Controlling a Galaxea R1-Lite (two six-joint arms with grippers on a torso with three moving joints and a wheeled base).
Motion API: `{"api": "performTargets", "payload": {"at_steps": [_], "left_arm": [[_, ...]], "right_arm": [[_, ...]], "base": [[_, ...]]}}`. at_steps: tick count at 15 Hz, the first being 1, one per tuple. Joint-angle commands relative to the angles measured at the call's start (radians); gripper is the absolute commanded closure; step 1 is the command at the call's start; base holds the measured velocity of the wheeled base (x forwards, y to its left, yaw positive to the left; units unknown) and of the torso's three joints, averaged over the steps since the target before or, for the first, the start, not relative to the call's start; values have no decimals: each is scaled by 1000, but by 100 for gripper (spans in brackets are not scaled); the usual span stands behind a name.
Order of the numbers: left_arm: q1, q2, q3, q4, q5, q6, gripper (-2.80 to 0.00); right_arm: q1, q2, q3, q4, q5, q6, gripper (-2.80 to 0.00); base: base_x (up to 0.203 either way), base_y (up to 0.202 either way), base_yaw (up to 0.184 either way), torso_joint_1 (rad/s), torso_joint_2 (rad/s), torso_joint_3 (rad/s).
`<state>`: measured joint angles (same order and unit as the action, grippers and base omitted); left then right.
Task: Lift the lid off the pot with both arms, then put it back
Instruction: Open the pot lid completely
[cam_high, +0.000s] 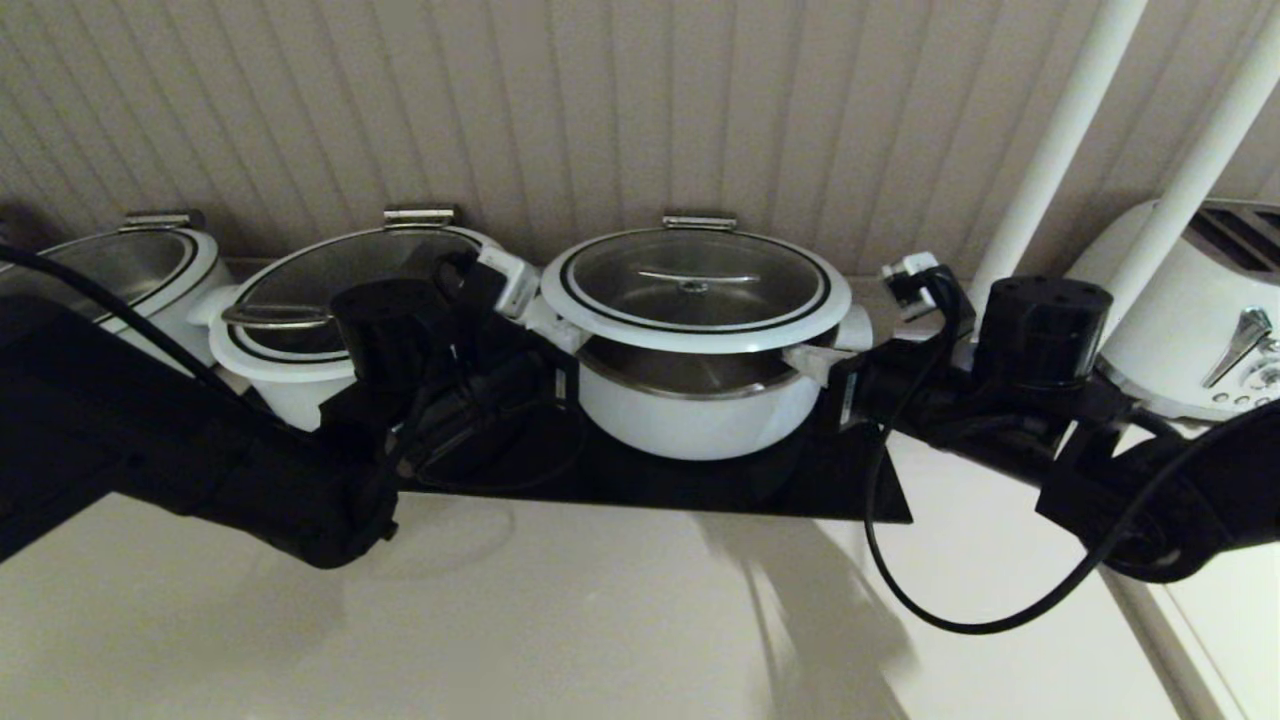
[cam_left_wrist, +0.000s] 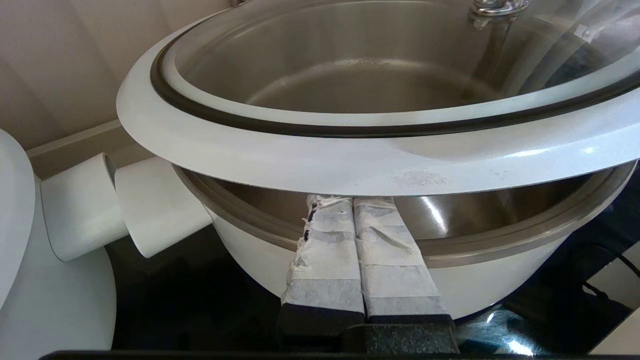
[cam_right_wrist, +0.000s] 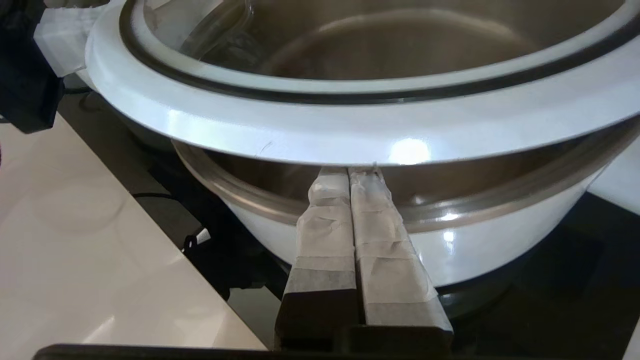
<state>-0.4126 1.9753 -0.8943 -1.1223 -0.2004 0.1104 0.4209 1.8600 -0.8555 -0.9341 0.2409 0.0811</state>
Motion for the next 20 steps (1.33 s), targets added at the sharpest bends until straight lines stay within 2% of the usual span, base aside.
{"api": "performTargets", "payload": {"at_steps": [1,14,20], "left_arm": [[0,0,1,-7,-1,0,0],[0,-3,4,-7,-1,0,0],[0,-18,50,-11,-2,26,0]], "right_arm": [[1,10,-8,-6,2,0,0],[-1,66,-91,-49,-5,-3,0],[-1,62,-132,-60,-6,-6,0]], "base": [[0,0,0,0,0,0],[0,0,0,0,0,0],[0,0,0,0,0,0]]}}
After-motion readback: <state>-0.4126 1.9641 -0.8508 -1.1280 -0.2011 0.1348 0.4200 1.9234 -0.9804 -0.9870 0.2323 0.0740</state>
